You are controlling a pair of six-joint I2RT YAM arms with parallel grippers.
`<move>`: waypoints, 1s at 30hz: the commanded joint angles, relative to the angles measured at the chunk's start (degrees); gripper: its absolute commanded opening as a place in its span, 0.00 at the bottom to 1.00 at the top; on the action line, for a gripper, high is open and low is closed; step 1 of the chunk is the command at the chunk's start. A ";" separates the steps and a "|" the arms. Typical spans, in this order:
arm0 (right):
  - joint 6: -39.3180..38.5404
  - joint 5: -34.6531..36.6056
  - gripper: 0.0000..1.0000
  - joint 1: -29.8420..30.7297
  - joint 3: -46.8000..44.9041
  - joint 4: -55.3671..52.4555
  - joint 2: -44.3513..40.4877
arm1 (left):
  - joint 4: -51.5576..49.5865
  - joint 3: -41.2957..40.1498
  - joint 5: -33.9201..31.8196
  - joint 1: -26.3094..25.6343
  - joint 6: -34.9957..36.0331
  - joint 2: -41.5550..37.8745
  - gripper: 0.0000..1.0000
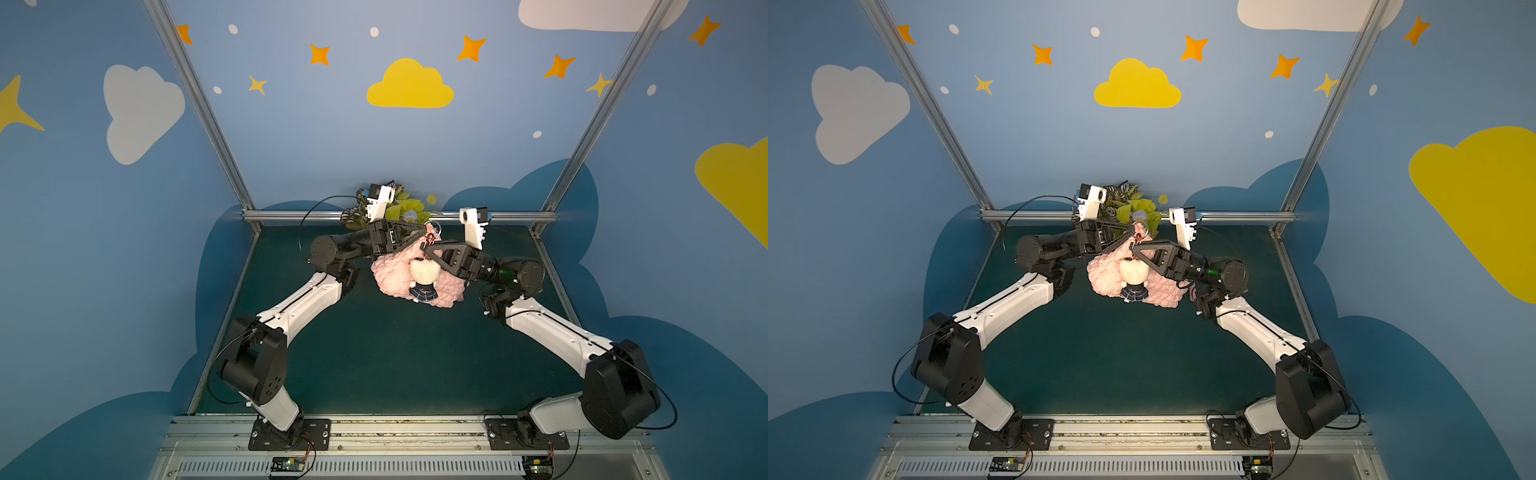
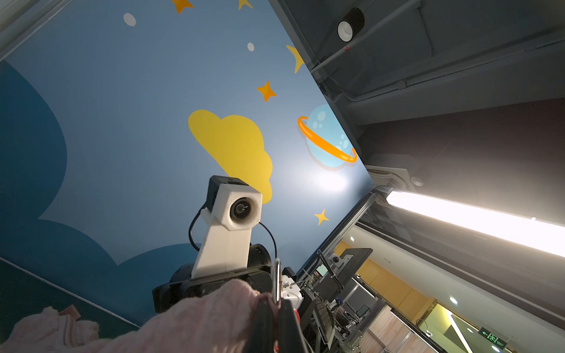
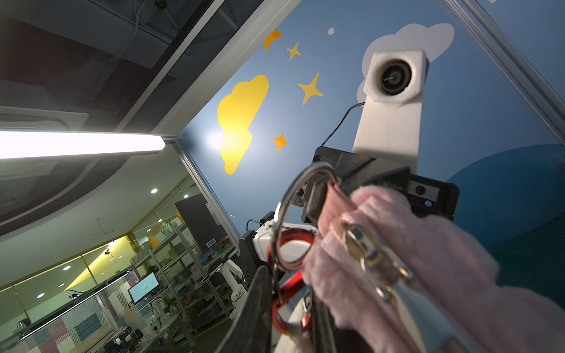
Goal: Remove the decoration from the bag
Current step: Remove the decoration item from the bag.
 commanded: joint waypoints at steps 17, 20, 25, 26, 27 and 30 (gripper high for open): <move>2.37 1.17 0.00 -0.87 -9.44 1.65 -1.81 | 4.04 2.09 0.56 0.09 3.26 0.66 0.02; 3.61 2.02 0.00 -1.25 -9.20 1.57 -1.20 | 3.91 1.79 1.61 0.10 4.45 0.42 0.02; 5.68 3.50 0.00 -1.78 -9.15 1.33 0.65 | 3.51 1.46 2.45 0.06 5.58 0.40 0.02; 5.85 3.73 0.00 -1.88 -9.28 1.37 0.98 | 3.39 1.36 2.53 0.06 5.70 0.40 0.02; 5.99 3.98 0.00 -1.96 -9.54 1.36 1.08 | 3.30 1.29 2.51 0.10 5.82 0.48 0.02; 6.28 4.35 0.00 -1.95 -9.83 1.33 1.21 | 3.50 1.34 2.62 -0.02 5.80 0.74 0.02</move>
